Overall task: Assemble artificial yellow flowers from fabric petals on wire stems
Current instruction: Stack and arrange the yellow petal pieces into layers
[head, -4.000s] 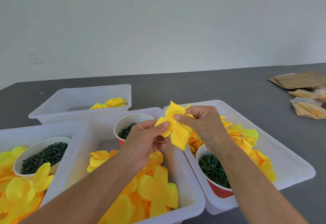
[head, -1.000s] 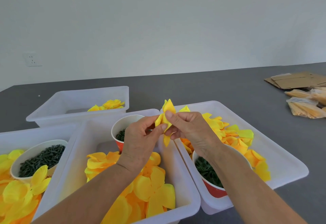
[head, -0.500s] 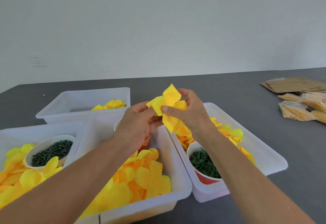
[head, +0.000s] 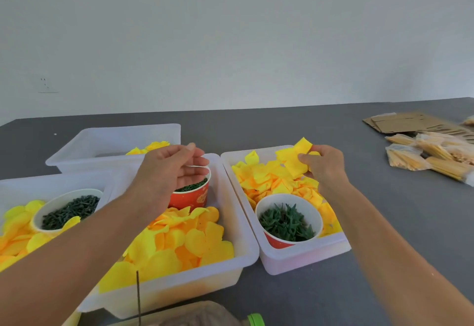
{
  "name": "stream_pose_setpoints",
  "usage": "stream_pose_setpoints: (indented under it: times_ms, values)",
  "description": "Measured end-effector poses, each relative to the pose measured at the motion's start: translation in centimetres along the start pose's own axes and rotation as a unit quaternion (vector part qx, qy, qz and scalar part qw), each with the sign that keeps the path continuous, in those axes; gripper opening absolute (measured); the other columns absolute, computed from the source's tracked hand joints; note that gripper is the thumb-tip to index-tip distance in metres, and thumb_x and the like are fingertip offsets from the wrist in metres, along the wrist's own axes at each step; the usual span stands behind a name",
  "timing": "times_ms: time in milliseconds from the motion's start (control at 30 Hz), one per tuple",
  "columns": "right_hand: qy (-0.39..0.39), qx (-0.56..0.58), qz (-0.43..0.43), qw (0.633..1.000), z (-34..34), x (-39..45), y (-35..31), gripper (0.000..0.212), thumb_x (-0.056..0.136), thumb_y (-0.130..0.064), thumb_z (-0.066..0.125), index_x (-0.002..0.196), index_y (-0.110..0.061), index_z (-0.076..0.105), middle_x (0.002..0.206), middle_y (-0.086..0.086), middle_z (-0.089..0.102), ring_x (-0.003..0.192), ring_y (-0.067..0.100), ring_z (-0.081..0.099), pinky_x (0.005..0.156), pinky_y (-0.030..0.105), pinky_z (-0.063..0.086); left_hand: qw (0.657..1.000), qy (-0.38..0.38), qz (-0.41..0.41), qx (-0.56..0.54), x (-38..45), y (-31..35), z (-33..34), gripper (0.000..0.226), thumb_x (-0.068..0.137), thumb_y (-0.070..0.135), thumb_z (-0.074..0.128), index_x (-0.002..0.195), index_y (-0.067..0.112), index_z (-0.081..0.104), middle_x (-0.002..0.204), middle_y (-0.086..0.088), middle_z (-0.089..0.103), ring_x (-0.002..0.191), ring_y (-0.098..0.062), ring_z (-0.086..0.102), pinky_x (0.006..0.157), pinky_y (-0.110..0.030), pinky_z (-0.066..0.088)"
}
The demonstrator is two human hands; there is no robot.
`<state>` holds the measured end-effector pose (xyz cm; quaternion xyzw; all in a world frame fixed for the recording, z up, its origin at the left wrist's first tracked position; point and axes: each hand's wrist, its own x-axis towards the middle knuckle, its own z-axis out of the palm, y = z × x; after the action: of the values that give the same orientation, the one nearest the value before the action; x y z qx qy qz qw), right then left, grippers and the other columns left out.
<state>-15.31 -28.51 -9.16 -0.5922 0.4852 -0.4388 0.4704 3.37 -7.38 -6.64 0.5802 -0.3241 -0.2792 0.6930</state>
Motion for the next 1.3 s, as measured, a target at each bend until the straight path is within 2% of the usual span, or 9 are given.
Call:
stream_pose_setpoints:
  times_ms: [100,200,267,367,533,733,967,1133,1300]
  values:
    - [0.039,-0.035,-0.001,0.999,-0.3,0.2,1.1,0.050,0.079,-0.010,0.072,0.125,-0.010,0.050,0.112,0.003,0.054,0.068,0.019,0.060,0.072,0.039,0.055,1.000,0.007,-0.001,-0.002,-0.3,0.0,-0.6,0.023,0.095,0.022,0.052,0.089,0.006,0.067,0.078,-0.009,0.072,0.069,-0.019,0.070,0.059,-0.023,0.056]
    - [0.056,-0.102,-0.019,0.993,-0.1,0.1,1.7,0.044,0.079,-0.010,0.070,0.120,-0.013,0.055,0.115,0.006,0.057,0.082,0.026,0.062,0.078,0.042,0.054,1.000,0.010,-0.002,-0.004,-0.7,-0.1,-0.9,0.023,0.095,0.022,0.052,0.089,0.006,0.067,0.078,-0.008,0.073,0.068,-0.018,0.070,0.059,-0.023,0.056]
    - [0.043,-0.190,-0.032,0.980,0.4,-0.3,2.1,0.033,0.079,-0.013,0.069,0.110,-0.011,0.062,0.107,0.008,0.063,0.077,0.024,0.062,0.076,0.037,0.052,1.000,0.013,-0.001,0.000,-1.0,-0.1,-1.0,0.023,0.095,0.022,0.052,0.089,0.006,0.067,0.078,-0.008,0.073,0.068,-0.018,0.070,0.059,-0.023,0.056]
    - [0.010,-0.358,-0.047,0.932,0.8,-1.0,2.5,0.029,0.082,-0.025,0.066,0.106,-0.008,0.065,0.106,0.010,0.066,0.094,0.026,0.060,0.072,0.030,0.042,1.000,0.021,-0.001,0.005,-1.3,0.1,-1.1,0.024,0.095,0.022,0.051,0.089,0.006,0.068,0.077,-0.007,0.073,0.068,-0.017,0.070,0.059,-0.022,0.056]
    - [0.031,-0.506,-0.057,0.860,1.1,-1.2,2.0,0.032,0.088,-0.031,0.055,0.115,-0.014,0.062,0.121,0.014,0.048,0.117,0.033,0.039,0.091,0.040,0.039,0.999,0.033,-0.003,0.005,-1.8,0.5,-1.3,0.023,0.096,0.020,0.051,0.086,0.006,0.067,0.074,-0.006,0.072,0.062,-0.015,0.068,0.057,-0.021,0.055]
    - [0.037,-0.518,-0.089,0.850,1.9,-1.5,0.8,0.030,0.092,-0.017,0.044,0.115,-0.005,0.059,0.118,0.017,0.052,0.115,0.034,0.041,0.094,0.044,0.038,0.999,0.047,-0.007,0.009,-2.2,1.0,-2.0,0.023,0.096,0.021,0.052,0.086,0.006,0.066,0.071,-0.004,0.071,0.061,-0.014,0.068,0.055,-0.021,0.054]
    - [-0.017,-0.501,-0.127,0.856,2.8,-3.3,-0.1,0.017,0.087,-0.005,0.041,0.077,-0.005,0.055,0.085,0.012,0.055,0.084,0.031,0.048,0.076,0.035,0.037,0.996,0.079,0.001,0.035,-3.0,1.2,-3.2,0.022,0.096,0.019,0.051,0.085,0.007,0.066,0.071,-0.004,0.070,0.059,-0.013,0.066,0.055,-0.021,0.054]
    - [-0.014,-0.502,-0.216,0.837,3.5,-5.1,-1.0,0.021,0.091,-0.009,0.041,0.086,-0.007,0.062,0.099,0.013,0.061,0.096,0.033,0.054,0.081,0.036,0.044,0.994,0.100,0.007,0.052,-4.0,1.6,-4.1,0.023,0.095,0.017,0.052,0.080,0.009,0.066,0.066,-0.003,0.069,0.056,-0.013,0.066,0.053,-0.021,0.053]
    - [-0.083,-0.295,-0.307,0.901,4.8,-9.1,-1.9,0.022,0.090,-0.010,0.052,0.083,-0.001,0.070,0.089,0.011,0.070,0.088,0.029,0.060,0.077,0.033,0.044,0.990,0.126,0.021,0.060,-5.5,2.1,-5.3,0.024,0.095,0.013,0.051,0.077,0.009,0.066,0.063,-0.001,0.069,0.053,-0.012,0.065,0.051,-0.020,0.052]
